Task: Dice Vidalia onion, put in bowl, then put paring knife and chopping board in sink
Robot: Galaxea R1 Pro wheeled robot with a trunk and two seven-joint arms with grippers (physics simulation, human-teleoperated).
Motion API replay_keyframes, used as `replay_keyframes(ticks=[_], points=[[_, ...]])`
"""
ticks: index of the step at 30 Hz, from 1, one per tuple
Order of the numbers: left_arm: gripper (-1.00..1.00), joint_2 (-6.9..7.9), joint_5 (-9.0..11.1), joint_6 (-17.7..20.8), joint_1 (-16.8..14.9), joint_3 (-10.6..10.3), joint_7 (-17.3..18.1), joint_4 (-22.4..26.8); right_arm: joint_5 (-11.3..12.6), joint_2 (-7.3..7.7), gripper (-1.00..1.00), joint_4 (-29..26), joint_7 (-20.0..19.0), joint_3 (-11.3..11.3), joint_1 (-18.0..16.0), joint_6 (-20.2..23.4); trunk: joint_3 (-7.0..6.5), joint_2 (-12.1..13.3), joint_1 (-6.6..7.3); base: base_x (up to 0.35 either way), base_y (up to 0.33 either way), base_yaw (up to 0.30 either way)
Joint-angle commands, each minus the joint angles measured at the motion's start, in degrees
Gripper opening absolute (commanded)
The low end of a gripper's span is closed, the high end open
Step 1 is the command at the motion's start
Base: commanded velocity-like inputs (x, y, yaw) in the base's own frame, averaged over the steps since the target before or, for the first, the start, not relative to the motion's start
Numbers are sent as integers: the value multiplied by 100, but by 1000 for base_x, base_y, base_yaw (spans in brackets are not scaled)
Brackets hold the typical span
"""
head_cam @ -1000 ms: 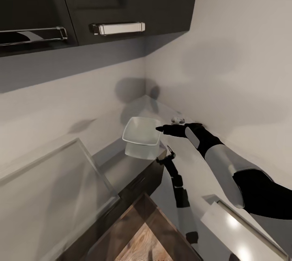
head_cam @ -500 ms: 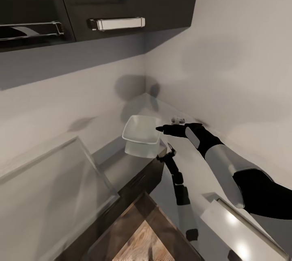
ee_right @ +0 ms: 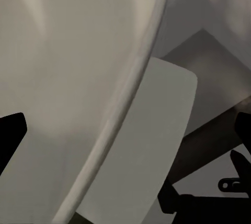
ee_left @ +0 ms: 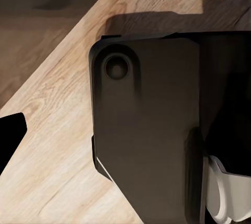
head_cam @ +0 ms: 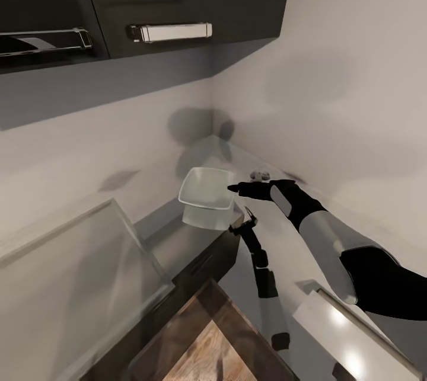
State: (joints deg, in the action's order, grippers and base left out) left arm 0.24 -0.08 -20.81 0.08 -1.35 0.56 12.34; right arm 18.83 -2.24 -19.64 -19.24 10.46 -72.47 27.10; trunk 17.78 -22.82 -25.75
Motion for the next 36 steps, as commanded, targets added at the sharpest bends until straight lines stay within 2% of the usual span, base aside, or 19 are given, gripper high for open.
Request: replay_keyframes(ticks=[1,13,36], points=[[100,2,0,-11,1,-12,6,6,33,2,100,-4,5,28,-4,23,9,-10,-3,0,0,0],[100,3,0,-11,1,-13,6,6,39,4,100,-4,0,29,-4,-66,19,-10,-3,0,0,0],[100,10,0,-11,1,-15,6,5,41,4,100,4,-7,34,-4,-142,206,-10,-3,0,0,0]])
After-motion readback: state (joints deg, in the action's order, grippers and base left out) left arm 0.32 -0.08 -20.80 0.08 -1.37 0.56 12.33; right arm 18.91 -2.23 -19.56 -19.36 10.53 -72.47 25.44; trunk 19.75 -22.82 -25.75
